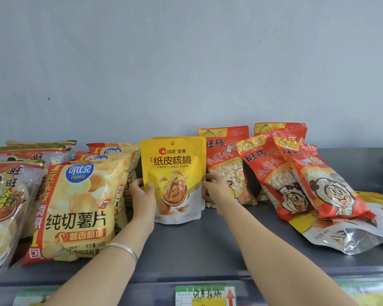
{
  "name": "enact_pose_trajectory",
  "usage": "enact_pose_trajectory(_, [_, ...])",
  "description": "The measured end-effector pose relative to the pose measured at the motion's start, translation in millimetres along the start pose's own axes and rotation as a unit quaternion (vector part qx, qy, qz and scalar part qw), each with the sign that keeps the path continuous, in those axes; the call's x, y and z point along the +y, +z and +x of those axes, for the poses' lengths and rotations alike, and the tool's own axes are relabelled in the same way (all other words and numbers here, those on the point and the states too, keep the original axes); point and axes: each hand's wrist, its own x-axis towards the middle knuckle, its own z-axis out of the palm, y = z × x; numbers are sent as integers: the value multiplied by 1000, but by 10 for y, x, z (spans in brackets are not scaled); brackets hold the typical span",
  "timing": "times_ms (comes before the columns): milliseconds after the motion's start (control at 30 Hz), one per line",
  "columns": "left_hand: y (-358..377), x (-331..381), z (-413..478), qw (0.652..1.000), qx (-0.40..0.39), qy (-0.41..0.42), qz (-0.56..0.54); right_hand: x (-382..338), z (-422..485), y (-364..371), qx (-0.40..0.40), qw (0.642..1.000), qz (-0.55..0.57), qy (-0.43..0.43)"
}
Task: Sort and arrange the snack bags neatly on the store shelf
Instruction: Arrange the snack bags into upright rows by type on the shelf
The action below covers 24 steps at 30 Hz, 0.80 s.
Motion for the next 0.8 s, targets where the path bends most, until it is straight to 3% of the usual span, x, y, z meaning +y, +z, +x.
enact_pose_trajectory(233, [-14,64,-47,993,-10,75,90,-96,-216,-188,28,998,-52,-11])
enact_pose_trajectory(367, [-74,208,-197,978,12,95,183,-127,-322,-292,36,995,-94,-26])
enact_pose_trajectory(500, [-109,297,-398,956,23,169,238,-138,-436,-392,46,982,-173,-59])
enact_pose_trajectory(800, [427,445,-899,935,-64,233,260,-299,-696,-926,73,944,-295,-130])
